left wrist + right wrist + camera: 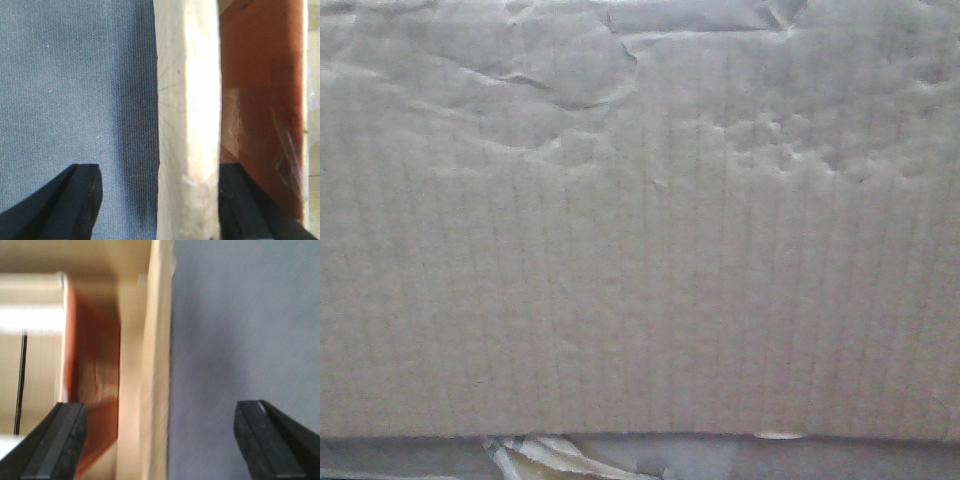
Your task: Stack two boxes on right shelf middle
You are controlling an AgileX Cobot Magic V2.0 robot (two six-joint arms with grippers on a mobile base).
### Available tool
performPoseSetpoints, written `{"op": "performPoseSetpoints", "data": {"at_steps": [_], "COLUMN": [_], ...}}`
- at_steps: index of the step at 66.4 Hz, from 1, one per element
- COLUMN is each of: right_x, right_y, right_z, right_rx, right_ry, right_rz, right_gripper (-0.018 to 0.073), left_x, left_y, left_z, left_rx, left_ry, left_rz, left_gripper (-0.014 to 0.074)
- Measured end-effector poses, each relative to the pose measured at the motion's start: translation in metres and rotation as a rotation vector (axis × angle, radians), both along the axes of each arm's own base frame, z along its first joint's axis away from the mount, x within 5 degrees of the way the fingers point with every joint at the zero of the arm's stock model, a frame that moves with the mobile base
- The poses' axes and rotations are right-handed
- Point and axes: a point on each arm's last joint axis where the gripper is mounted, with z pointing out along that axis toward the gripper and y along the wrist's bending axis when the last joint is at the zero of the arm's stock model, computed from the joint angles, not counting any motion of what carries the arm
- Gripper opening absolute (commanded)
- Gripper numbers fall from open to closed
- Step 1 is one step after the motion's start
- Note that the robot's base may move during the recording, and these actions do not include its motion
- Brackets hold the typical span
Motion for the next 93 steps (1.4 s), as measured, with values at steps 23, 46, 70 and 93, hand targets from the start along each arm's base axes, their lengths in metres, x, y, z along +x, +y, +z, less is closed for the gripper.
{"op": "performPoseSetpoints", "data": {"at_steps": [23, 46, 70, 93], "right_x": [-0.005, -0.011, -0.009, -0.009], "right_y": [0.002, 0.016, 0.012, 0.013], "right_z": [-0.029, -0.029, -0.029, -0.034], "right_rx": [0.005, 0.011, -0.027, -0.033], "right_ry": [0.113, 0.117, 0.102, 0.12], "right_rz": [0.001, 0.05, 0.031, 0.029], "right_gripper": [0.0438, 0.0305, 0.0305, 0.0202], "left_x": [0.0, 0.0, 0.0, 0.0], "left_y": [0.0, 0.0, 0.0, 0.0], "left_z": [0.0, 0.0, 0.0, 0.0], "left_rx": [0.003, 0.003, 0.003, 0.003], "left_ry": [-0.001, -0.002, -0.002, -0.002], "left_rz": [-0.002, -0.002, -0.002, -0.002], "left_gripper": [0.0371, 0.0371, 0.0371, 0.037]}}
